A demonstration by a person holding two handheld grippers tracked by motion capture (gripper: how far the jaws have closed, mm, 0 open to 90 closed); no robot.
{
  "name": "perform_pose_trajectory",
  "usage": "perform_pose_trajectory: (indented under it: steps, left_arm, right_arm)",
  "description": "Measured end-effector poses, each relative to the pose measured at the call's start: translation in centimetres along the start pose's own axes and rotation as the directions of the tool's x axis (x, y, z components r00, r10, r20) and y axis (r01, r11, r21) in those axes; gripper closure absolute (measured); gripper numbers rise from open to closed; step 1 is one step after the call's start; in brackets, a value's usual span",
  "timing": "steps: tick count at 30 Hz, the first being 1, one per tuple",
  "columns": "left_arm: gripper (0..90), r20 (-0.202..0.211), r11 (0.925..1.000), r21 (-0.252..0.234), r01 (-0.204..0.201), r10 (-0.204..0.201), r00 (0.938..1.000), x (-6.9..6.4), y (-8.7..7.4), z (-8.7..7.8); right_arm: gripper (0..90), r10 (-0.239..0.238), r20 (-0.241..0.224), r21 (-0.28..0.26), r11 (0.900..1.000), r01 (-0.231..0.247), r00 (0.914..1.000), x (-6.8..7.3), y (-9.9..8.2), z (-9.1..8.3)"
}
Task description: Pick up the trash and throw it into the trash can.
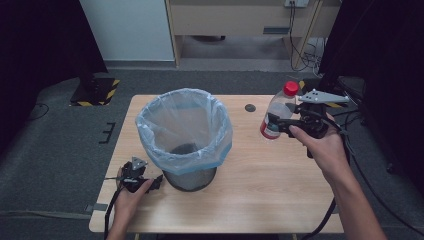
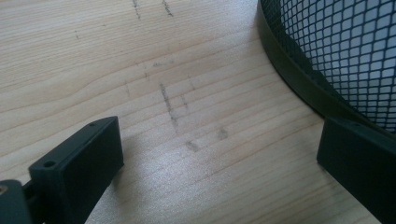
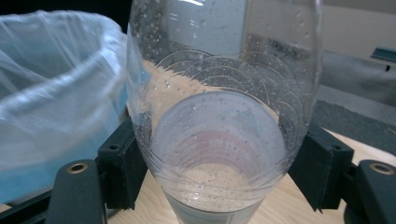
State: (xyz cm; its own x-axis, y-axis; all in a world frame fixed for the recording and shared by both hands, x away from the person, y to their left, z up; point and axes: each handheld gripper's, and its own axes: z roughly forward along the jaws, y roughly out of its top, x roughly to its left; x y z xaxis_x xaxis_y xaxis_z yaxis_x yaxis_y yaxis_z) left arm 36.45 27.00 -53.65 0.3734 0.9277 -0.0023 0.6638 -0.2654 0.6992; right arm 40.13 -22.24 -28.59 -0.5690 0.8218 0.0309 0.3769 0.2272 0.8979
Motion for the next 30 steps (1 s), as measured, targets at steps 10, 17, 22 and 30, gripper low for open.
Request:
perform_pose_trajectory:
  steps: [10, 17, 22, 30]
  left_arm:
    - [0.0, 0.000, 1.0000, -0.001, 0.000, 0.000, 1.0000, 0.0, 0.0, 0.0]
    - [0.0, -0.001, 1.0000, 0.000, 0.000, 0.000, 1.0000, -0.1, 0.0, 0.0]
    - [0.0, 0.000, 1.0000, 0.000, 0.000, 0.000, 1.0000, -0.1, 0.0, 0.0]
    - [0.0, -0.001, 1.0000, 0.000, 0.001, -0.001, 1.0000, -0.1, 0.0, 0.0]
  right_arm:
    - [27.9, -0.038, -0.035, -0.045, 0.9983, 0.037, 0.9986, 1.9, 3.7, -0.7]
    - [28.0, -0.052, -0.061, -0.086, 0.9952, 0.047, 0.9968, 3.0, 5.3, -0.8]
    - [28.0, -0.050, -0.071, -0.104, 0.9937, 0.043, 0.9962, 3.3, 5.6, -0.7]
    - [28.0, -0.051, -0.091, -0.151, 0.9879, 0.037, 0.9945, 3.7, 5.8, -1.5]
